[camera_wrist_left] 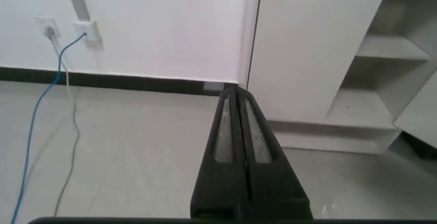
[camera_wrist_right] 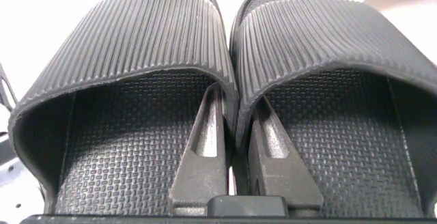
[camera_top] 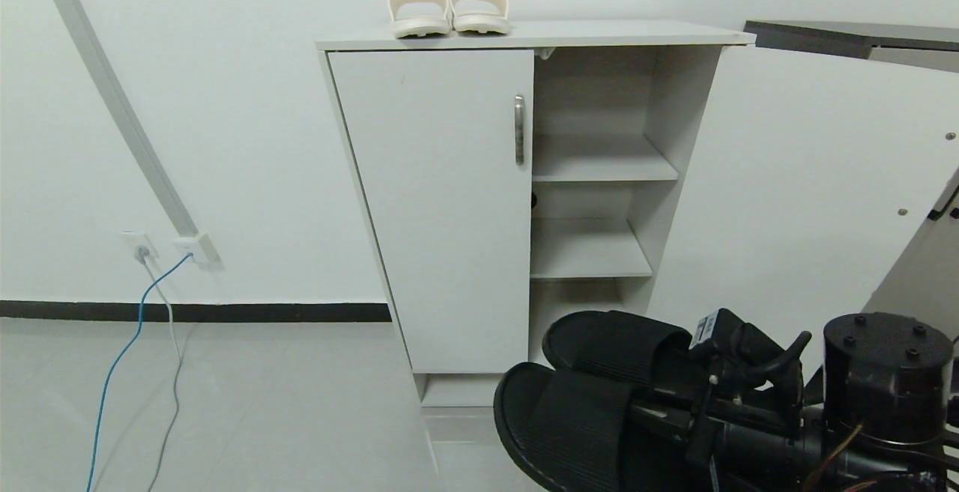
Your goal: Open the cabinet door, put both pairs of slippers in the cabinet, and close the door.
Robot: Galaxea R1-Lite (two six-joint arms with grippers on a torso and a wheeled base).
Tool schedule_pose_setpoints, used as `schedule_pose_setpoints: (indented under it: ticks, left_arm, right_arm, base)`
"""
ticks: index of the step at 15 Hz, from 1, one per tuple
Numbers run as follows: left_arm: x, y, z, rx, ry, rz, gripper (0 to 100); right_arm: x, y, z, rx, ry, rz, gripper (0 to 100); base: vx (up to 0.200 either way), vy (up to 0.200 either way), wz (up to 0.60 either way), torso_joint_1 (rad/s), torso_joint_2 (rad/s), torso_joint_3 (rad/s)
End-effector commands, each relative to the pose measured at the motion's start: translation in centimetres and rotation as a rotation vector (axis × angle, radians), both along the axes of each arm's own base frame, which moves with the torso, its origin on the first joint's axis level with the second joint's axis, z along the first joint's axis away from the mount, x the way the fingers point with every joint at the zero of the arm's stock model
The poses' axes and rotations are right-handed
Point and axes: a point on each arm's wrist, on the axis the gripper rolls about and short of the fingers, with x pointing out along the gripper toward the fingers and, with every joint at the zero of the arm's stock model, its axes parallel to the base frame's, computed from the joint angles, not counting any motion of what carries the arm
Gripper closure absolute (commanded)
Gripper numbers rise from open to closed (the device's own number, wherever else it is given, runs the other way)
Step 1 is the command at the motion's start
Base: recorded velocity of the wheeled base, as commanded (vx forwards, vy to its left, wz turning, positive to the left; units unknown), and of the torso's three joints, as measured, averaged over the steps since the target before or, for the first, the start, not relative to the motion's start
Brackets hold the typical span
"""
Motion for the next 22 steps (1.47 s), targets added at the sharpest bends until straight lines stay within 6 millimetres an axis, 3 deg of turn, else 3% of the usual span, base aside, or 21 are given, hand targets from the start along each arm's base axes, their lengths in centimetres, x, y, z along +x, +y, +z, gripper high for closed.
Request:
schedule_pose_setpoints:
  ticks: [1, 4, 7, 14, 16, 22]
  left_arm:
    - [-0.1, -0.1, -0.1, 0.019, -0.015, -0.027, 100]
    - [-0.1, -0.3, -0.1, 0.084, -0.011, -0.118, 100]
    - [-0.1, -0.3, -0.2, 0.068, -0.010, -0.120, 100]
    - [-0.1, -0.3, -0.2, 0.067, -0.010, -0.121, 100]
    - [-0.1, -0.3, -0.2, 0.067, -0.010, -0.120, 100]
    - [-0.1, -0.3, -0.2, 0.068, -0.010, -0.118, 100]
  right_arm:
    - [0.4, 0.3, 0.4, 0.016, -0.007, -0.019, 100]
    - [1.3, 2.1, 1.7, 0.109, 0.019, -0.212, 100]
    - [2.9, 4.8, 1.5, 0.136, 0.021, -0.367, 100]
    - [5.7, 11.3, -0.4, 0.176, -0.009, -0.663, 100]
    - [7.0, 12.5, -1.3, 0.164, -0.059, -0.820, 100]
    - [10.0, 12.2, -3.2, 0.135, -0.080, -0.951, 100]
  base:
    - [0.000, 0.000, 0.00, 0.000, 0.00, 0.000]
    - [0.000, 0.000, 0.00, 0.000, 0.00, 0.000]
    - [0.000, 0.000, 0.00, 0.000, 0.00, 0.000]
    - [0.000, 0.000, 0.00, 0.000, 0.00, 0.000]
    - [0.000, 0.000, 0.00, 0.000, 0.00, 0.000]
    - [0.000, 0.000, 0.00, 0.000, 0.00, 0.000]
